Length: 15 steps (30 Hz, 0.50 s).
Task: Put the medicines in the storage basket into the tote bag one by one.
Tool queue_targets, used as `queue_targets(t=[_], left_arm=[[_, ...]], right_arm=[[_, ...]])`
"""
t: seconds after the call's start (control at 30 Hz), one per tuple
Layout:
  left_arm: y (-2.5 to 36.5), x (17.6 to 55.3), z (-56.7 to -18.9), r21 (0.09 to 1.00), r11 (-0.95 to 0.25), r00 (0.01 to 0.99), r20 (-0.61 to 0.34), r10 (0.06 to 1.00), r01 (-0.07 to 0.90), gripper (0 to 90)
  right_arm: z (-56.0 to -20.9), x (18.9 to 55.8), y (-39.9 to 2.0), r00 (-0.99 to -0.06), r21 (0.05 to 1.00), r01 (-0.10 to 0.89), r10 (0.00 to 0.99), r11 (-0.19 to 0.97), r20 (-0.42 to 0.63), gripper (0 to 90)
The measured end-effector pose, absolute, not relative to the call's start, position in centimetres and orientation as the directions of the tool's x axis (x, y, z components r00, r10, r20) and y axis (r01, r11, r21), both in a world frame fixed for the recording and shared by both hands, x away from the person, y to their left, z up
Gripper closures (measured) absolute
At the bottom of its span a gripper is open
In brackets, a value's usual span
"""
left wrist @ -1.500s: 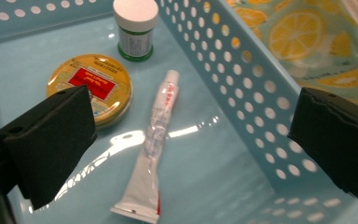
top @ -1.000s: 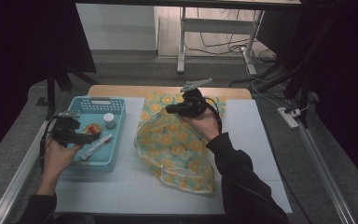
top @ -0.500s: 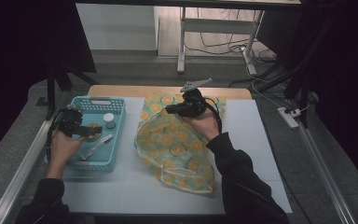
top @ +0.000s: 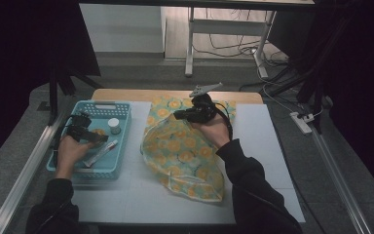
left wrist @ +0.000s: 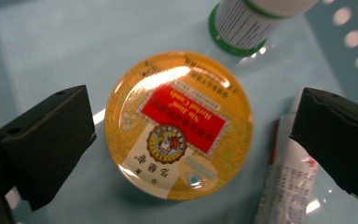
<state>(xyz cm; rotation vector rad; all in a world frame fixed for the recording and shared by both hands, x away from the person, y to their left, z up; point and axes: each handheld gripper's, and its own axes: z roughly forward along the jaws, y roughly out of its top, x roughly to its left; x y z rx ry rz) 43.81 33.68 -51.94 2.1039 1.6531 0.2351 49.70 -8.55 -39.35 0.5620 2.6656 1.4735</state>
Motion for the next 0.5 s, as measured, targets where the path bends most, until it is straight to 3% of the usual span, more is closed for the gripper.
queue_targets(t=[0.17,0.27,0.4,0.5], left_arm=[[33.26,44.29,-52.19,0.392,-0.197,0.254,-0.098,0.962,0.899,0.0],[33.21,44.38,-52.15,0.387,-0.194,0.245,-0.087,0.966,0.901,4.4],[33.22,44.28,-52.02,0.377,-0.193,0.242,-0.085,0.967,0.906,18.0],[33.18,44.28,-51.95,0.371,-0.195,0.244,-0.090,0.966,0.908,19.9]], right_arm=[[-39.56,49.70,-8.55,-0.933,0.825,0.293,0.333,0.484,0.136,90.0],[-39.70,49.67,-8.52,-0.933,0.825,0.295,0.334,0.482,0.138,90.0],[-39.78,49.72,-8.62,-0.931,0.824,0.298,0.335,0.482,0.141,90.0],[-39.84,49.74,-8.68,-0.931,0.826,0.298,0.335,0.478,0.142,90.0]])
